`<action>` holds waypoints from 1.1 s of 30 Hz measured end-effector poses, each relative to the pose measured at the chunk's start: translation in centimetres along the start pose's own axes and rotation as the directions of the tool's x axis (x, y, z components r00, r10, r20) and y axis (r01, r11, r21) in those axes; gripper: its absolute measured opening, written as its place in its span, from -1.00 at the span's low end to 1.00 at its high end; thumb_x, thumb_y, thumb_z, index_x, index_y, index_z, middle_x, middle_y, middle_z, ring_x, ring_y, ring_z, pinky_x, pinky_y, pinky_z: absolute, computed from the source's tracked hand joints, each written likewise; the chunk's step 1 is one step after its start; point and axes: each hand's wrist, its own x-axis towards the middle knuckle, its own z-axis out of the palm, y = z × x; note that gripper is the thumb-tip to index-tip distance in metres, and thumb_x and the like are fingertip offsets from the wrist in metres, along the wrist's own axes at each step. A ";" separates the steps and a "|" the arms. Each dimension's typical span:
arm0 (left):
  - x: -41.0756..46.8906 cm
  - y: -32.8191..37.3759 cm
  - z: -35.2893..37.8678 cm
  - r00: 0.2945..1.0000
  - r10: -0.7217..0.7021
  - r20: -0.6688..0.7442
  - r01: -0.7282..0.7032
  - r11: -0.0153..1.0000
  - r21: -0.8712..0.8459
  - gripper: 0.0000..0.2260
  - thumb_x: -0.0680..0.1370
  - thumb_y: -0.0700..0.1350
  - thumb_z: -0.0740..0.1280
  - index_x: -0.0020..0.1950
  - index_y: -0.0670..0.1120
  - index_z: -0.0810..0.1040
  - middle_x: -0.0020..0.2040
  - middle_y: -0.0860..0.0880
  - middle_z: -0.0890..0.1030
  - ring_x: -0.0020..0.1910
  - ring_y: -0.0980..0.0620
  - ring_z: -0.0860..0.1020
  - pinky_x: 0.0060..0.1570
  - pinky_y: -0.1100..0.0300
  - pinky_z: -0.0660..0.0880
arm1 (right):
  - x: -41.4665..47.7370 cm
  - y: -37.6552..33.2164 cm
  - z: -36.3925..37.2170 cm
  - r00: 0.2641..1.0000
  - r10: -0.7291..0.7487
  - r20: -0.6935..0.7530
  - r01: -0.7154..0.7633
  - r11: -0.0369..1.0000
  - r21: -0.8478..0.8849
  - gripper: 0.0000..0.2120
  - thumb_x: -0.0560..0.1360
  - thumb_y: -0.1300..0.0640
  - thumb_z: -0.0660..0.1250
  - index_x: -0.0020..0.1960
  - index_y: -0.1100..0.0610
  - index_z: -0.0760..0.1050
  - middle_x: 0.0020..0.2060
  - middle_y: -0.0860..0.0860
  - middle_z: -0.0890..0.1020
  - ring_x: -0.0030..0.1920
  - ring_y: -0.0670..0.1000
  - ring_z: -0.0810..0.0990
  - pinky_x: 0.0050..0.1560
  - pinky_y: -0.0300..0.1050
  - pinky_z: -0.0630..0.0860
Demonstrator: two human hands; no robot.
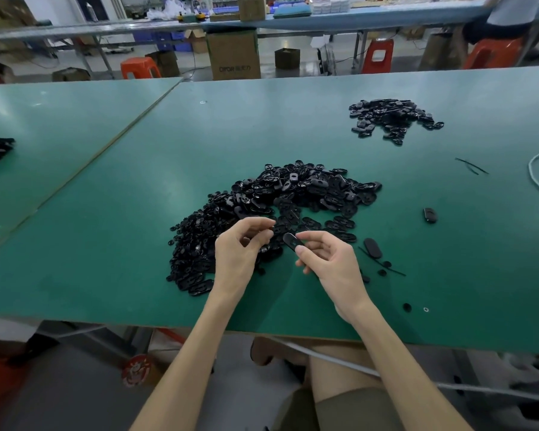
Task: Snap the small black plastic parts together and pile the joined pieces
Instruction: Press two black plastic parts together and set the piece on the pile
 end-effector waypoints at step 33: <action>-2.1 1.6 4.7 0.978 -0.171 0.117 0.201 0.919 -0.340 -0.91 0.55 -0.26 0.50 0.04 -0.15 0.70 -0.11 -0.10 0.74 -0.17 0.06 0.68 -0.16 0.26 0.59 | 0.1 0.4 -0.5 0.985 0.030 -0.168 0.005 0.979 0.206 -0.90 0.60 0.25 0.43 0.07 0.23 0.53 -0.13 0.24 0.70 -0.22 0.20 0.70 -0.16 -0.08 0.63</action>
